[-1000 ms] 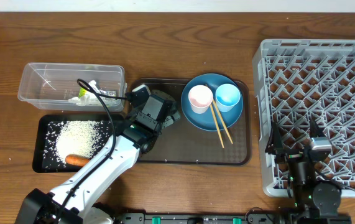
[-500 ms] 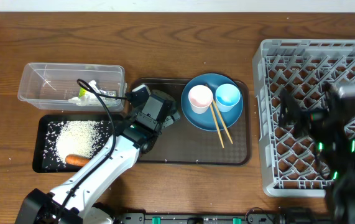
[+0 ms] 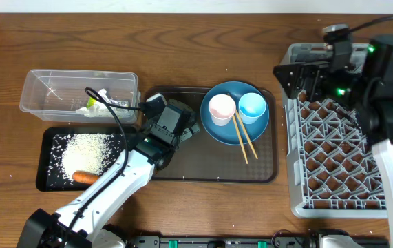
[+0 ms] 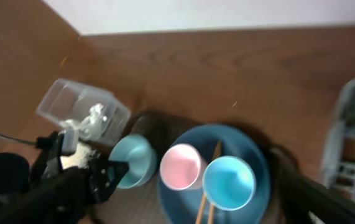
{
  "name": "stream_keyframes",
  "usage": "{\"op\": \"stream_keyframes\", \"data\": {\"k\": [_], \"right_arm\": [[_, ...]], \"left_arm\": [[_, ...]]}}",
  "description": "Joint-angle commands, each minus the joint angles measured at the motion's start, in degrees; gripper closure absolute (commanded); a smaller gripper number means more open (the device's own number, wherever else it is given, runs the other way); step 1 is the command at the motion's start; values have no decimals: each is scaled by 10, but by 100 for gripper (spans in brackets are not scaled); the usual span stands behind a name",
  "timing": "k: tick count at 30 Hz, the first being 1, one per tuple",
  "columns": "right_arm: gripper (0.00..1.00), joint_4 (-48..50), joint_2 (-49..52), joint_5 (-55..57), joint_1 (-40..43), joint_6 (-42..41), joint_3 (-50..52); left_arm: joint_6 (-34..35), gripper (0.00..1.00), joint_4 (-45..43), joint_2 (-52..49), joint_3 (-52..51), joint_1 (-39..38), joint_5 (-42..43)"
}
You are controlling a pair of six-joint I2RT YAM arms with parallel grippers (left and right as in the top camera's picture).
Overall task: Sort waste into correct bins and load items into the dishwasher rack
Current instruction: 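Raise the right gripper from the rack toward the bowl, then grasp the bowl rim with the right gripper beside the left gripper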
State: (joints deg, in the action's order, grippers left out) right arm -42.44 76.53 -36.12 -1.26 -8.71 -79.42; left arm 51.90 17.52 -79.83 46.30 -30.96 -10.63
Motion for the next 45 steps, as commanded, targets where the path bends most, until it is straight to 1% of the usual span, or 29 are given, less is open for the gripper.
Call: {"op": "stream_keyframes", "data": {"k": [1,3,4,6,11,18,20,24,27,29,32,38,39,40,42,45], "right_arm": [[23,-4,19,-11,-5,-19,-8],[36,-12,33,30,-16,-19,-8],[38,-18,40,54,-23,-19,-8],[38,-29,52,94,-36,-19,-8],[34,-47,76,150,-64,-19,-8],[30,-50,93,154,-81,-17,-8],[29,-57,93,154,-81,-6,-8],[22,-85,93,173,-81,22,-8],[19,-101,93,210,-81,21,-8],[17,-103,93,216,-81,21,-8],[16,-103,93,216,-81,21,-8],[13,-103,93,216,-81,21,-8],[12,-103,93,218,-81,21,-8],[12,-103,93,218,-81,21,-8],[12,-104,93,218,-81,21,-8],[12,-104,94,218,-81,21,-8]], "left_arm": [[-1,2,-1,5,4,-1,-3],[-1,2,-1,5,4,-1,-3],[-1,2,-1,5,4,-1,-3],[-1,2,-1,5,4,-1,-3],[-1,2,-1,5,4,-1,-3],[-1,2,-6,5,4,-1,-2],[-1,2,-20,5,4,-1,-3],[-1,2,-71,5,4,-1,-3],[-1,2,-97,5,4,-1,-3],[-1,2,-108,5,4,-1,-3],[-6,2,-92,5,4,0,-9],[-80,1,-51,5,4,1,-54],[-94,4,-43,5,4,3,-54],[-97,5,-35,5,4,6,-56],[-96,5,-17,5,4,17,-57],[-76,5,9,5,4,43,-56]]}}
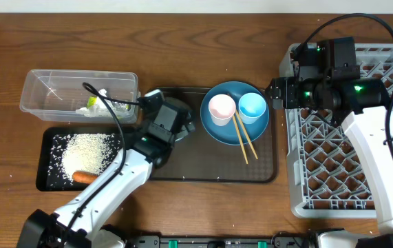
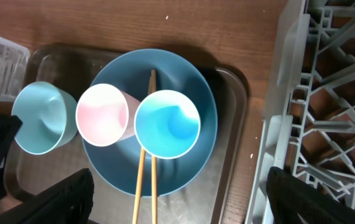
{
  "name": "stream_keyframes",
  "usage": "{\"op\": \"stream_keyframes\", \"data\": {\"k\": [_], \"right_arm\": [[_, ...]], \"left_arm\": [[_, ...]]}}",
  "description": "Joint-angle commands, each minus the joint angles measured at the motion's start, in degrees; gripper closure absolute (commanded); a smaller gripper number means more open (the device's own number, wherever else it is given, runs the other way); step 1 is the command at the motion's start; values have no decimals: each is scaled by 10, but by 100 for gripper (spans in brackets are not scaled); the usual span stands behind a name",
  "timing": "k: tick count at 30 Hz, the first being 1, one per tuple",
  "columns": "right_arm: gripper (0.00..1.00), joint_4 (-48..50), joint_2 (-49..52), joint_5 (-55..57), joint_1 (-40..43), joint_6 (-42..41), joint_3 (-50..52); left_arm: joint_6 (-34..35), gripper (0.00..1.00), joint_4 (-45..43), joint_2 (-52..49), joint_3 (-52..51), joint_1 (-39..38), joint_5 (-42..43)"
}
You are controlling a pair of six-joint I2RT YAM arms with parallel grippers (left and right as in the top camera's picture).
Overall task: Sort waste into correct bins and load items into the dishwasher rack
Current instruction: 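Grasp the bowl rim with the right gripper beside the left gripper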
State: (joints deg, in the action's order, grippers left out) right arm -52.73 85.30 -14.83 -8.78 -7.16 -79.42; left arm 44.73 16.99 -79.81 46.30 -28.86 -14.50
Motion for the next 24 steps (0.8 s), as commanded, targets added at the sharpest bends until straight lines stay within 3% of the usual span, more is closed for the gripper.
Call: {"op": "stream_keyframes", "data": {"k": [1,3,6,11,14,20,24], "right_arm": [[11,-1,6,5,-6,6,-8],[11,-1,6,5,-6,6,-8],[11,-1,6,5,-6,6,-8],[11,-1,6,5,-6,6,-8],[11,-1,6,5,-6,6,-8],[11,-2,6,5,-6,6,-8],[11,-2,6,5,-6,6,-8]], "left_arm": [[-2,5,19,5,4,29,-15],[1,7,35,5,4,43,-6],[1,16,60,4,3,54,9],[2,21,65,-11,-7,53,36],[6,36,64,-37,-12,53,36],[17,53,59,-90,-12,53,36],[16,76,55,-85,-12,53,35]]}}
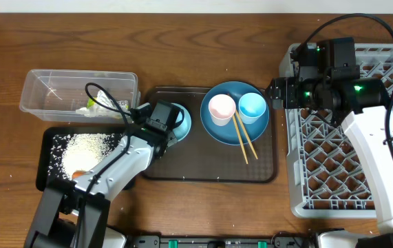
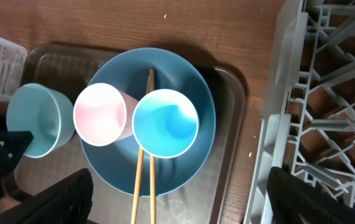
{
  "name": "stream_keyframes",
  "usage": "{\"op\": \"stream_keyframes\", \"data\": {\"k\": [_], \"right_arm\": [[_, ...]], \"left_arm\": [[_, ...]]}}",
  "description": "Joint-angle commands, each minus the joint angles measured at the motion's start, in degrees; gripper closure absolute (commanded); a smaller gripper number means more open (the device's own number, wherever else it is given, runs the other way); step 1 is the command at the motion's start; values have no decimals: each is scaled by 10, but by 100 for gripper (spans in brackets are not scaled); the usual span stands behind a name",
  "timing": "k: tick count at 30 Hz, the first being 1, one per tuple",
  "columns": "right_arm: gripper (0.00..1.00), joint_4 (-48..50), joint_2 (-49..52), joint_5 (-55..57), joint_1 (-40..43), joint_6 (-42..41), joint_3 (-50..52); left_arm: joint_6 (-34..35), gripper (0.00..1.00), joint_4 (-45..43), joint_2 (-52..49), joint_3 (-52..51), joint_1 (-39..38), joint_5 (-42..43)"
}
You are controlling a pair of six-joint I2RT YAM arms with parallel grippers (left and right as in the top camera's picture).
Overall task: Sort waste into correct bins and load items into the dishwasher rack
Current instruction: 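Grasp the bowl rim with the right gripper beside the left gripper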
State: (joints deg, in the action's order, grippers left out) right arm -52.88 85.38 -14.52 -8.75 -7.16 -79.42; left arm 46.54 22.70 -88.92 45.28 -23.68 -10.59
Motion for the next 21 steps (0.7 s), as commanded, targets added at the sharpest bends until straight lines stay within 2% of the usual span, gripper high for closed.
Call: {"op": "stream_keyframes", "data": {"k": [1,3,7,12,17,21], "right_arm": [[11,-1,5,2,-6,6,-8],[11,-1,5,2,-6,6,-8],[6,-4,5,-1,-7,6,-8],[20,-5,5,-59,-39,91,-8],[31,13,5,-51,-108,92,-8],[41,40,7,-50,-169,89,-8]], "left_arm": [[-2,81,-3,11,-2,2,-6],[-7,93,-5,26,-1,2,-8],[-33,94,-4,80,0,2,-25],[-37,94,34,162,0,1,-20],[-37,94,84,223,0,2,-12],[-44,94,99,244,0,1,38]]}}
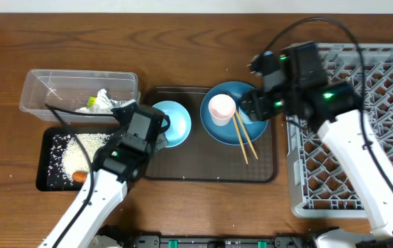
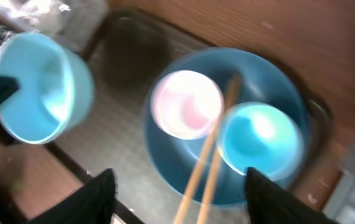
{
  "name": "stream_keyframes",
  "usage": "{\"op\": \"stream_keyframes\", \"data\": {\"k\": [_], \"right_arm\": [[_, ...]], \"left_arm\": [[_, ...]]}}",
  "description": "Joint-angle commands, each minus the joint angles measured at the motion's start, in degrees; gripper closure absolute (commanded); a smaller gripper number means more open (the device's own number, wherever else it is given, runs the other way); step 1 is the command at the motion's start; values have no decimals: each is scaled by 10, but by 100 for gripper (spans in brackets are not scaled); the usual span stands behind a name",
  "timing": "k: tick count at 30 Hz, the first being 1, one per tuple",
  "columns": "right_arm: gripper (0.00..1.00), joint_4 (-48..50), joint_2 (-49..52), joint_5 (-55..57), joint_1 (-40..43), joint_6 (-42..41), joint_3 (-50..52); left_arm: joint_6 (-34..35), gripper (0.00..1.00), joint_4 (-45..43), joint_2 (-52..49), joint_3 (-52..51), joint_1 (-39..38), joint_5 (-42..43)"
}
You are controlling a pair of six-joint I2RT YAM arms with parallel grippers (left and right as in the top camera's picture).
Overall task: Sort waste into correct bins and load items into the dishwasher rack
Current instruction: 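Grasp the bowl rim with the right gripper beside the left gripper, then lift the bowl with the right gripper and carry it toward the rack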
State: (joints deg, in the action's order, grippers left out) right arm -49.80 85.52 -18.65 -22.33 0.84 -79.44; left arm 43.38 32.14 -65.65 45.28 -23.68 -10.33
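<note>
A light blue bowl point(image 1: 172, 124) sits on the left part of the dark serving tray point(image 1: 203, 169). My left gripper point(image 1: 157, 125) is at the bowl's left rim; its jaws are too small to read. The blue plate point(image 1: 225, 129) holds a pink cup point(image 1: 221, 108), a blue cup point(image 2: 261, 140) and wooden chopsticks point(image 1: 243, 141). My right gripper point(image 2: 183, 199) hovers open over the plate, its fingers point(image 2: 96, 193) spread wide, with nothing between them. The right wrist view is blurred. In the overhead view the right arm hides most of the blue cup.
The grey dishwasher rack point(image 1: 347, 158) fills the right side. A clear bin point(image 1: 58, 93) with wrappers stands at the back left. In front of it is a black tray point(image 1: 51, 148) with rice and a carrot point(image 1: 79, 177).
My right arm has swung left from the rack's edge to over the blue plate. My left arm has drawn back to the left, and the light blue bowl now shows whole.
First my left gripper covered the bowl on the serving tray while my right arm was high over the rack. Then the right gripper hung open beside the plate. The left gripper pulled back off the bowl, and the right gripper now hangs over the plate.
</note>
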Motion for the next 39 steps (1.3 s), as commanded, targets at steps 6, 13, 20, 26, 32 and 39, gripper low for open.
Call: {"op": "stream_keyframes", "data": {"k": [6,13,20,26,32,39], "right_arm": [[43,35,21,-2,-101,9,-7],[43,46,55,6,-138,9,-7],[62,50,75,7,-149,9,-7],[67,52,75,10,-149,9,-7],[67,52,78,15,-149,9,-7],[71,55,95,15,-154,9,-7]], "left_arm": [[-14,94,4,12,0,1,113],[-14,94,2,12,0,1,151],[-14,94,1,12,0,1,160],[-14,94,-3,12,0,1,172],[-13,94,-12,14,0,1,175],[-14,94,-14,15,0,1,184]]}}
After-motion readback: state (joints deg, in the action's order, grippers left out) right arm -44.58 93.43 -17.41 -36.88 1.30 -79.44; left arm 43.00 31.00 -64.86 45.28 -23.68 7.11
